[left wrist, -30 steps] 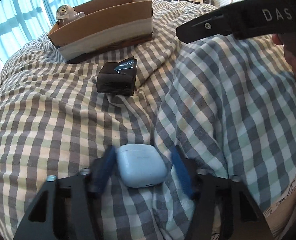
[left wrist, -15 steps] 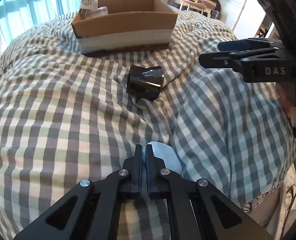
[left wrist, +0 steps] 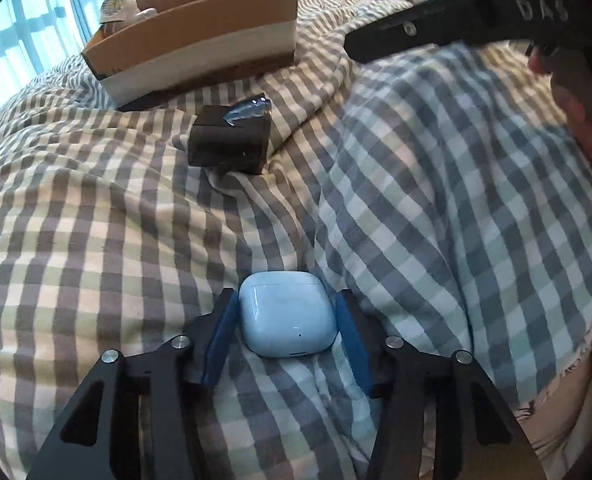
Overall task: Organize objects
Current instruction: 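Grasp the white earbud case with the left tool while the right tool grasps the black item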
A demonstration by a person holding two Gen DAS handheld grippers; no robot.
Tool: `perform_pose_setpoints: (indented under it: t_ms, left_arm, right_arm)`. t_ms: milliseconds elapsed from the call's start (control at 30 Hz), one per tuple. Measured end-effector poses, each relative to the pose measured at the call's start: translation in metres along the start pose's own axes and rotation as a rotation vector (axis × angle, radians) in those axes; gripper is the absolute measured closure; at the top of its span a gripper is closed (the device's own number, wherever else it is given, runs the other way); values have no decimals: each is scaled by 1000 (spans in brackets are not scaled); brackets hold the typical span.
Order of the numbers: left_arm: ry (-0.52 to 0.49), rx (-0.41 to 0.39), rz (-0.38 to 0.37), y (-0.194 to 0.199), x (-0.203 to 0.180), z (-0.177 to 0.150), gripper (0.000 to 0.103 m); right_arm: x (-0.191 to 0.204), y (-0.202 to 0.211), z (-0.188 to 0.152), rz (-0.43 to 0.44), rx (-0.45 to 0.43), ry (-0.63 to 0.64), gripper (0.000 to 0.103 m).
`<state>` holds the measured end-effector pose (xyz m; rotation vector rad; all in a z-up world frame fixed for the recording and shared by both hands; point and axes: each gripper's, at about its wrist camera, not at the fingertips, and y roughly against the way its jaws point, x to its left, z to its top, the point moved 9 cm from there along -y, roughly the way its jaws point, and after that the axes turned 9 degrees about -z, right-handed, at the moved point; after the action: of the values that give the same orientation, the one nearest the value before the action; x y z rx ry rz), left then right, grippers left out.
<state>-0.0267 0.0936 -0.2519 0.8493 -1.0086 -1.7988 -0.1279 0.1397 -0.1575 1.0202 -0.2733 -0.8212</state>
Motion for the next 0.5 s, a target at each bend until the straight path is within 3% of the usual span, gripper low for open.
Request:
perform_pose_setpoints:
  t_ms: [267,367,500]
  left_arm:
    - [-28,14,2,-3,-3,1,52]
    - [-41,-14,27,12,-1,6,52]
    - [-18,-107,44,50,15,30,52]
  right_arm:
    - [5,1,0,11,-7,5,24]
    - [5,1,1,15,-9,1,24]
    - [9,-2,5,35,-16,6,24]
